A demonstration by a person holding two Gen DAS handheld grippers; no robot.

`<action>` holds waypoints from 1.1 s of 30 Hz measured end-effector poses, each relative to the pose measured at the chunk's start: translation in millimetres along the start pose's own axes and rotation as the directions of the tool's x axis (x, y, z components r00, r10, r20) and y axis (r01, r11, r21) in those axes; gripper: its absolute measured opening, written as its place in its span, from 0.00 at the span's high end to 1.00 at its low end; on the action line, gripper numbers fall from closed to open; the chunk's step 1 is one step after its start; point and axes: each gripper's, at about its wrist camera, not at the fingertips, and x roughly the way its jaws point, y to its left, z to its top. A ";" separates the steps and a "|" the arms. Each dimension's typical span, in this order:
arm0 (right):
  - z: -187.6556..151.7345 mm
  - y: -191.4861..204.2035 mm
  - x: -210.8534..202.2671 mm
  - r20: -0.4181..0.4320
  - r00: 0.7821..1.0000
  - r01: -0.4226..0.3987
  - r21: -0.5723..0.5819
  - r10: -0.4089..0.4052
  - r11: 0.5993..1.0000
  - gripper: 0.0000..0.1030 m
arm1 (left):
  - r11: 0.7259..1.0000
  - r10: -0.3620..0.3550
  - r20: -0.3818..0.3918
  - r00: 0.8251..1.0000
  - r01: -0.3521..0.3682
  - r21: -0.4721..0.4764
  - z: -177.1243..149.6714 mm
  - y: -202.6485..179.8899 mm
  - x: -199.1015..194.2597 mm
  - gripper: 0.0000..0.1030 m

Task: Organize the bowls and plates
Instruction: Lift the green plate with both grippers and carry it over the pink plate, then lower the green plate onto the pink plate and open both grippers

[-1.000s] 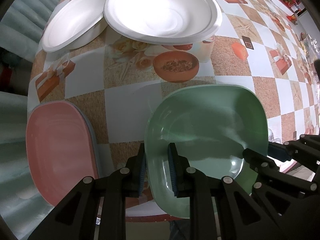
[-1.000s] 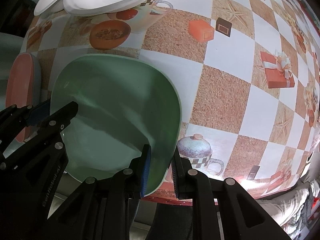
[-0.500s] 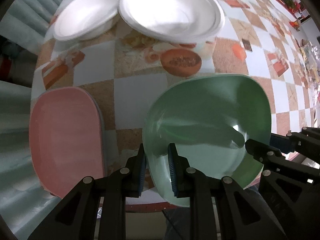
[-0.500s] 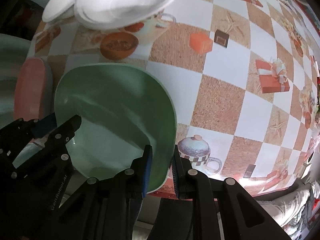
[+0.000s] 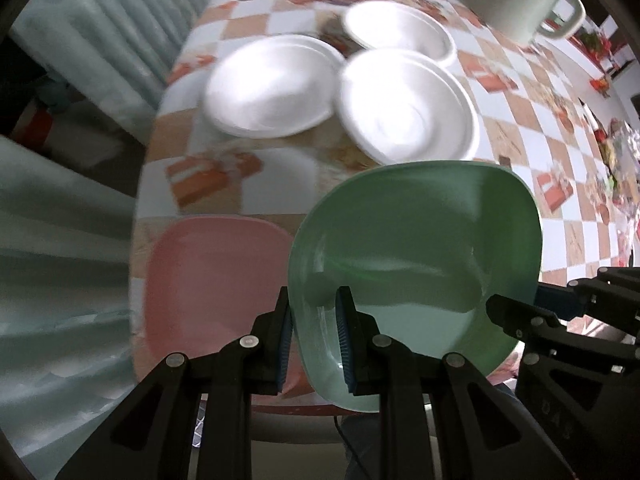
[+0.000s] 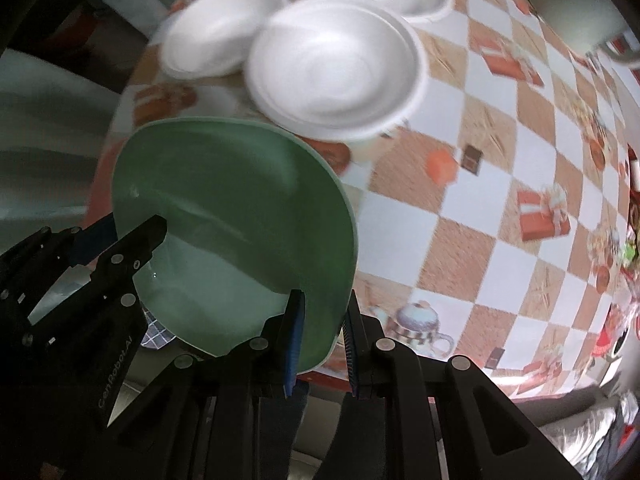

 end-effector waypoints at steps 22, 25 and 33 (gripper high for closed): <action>42.2 81.0 20.9 -0.087 0.991 -0.106 -0.072 0.099 0.992 0.80 | 0.984 0.144 -0.049 0.988 -0.148 -0.098 -4.3 113.2 19.1 0.78; 44.1 78.7 25.9 -0.101 0.990 -0.103 -0.069 0.096 0.992 0.80 | 0.984 0.142 -0.055 0.988 -0.147 -0.097 -4.9 115.5 24.7 0.78; 55.4 83.6 38.2 -0.121 0.988 -0.105 -0.066 0.096 0.992 0.80 | 0.985 0.134 -0.067 0.989 -0.140 -0.097 -5.1 117.9 35.1 0.78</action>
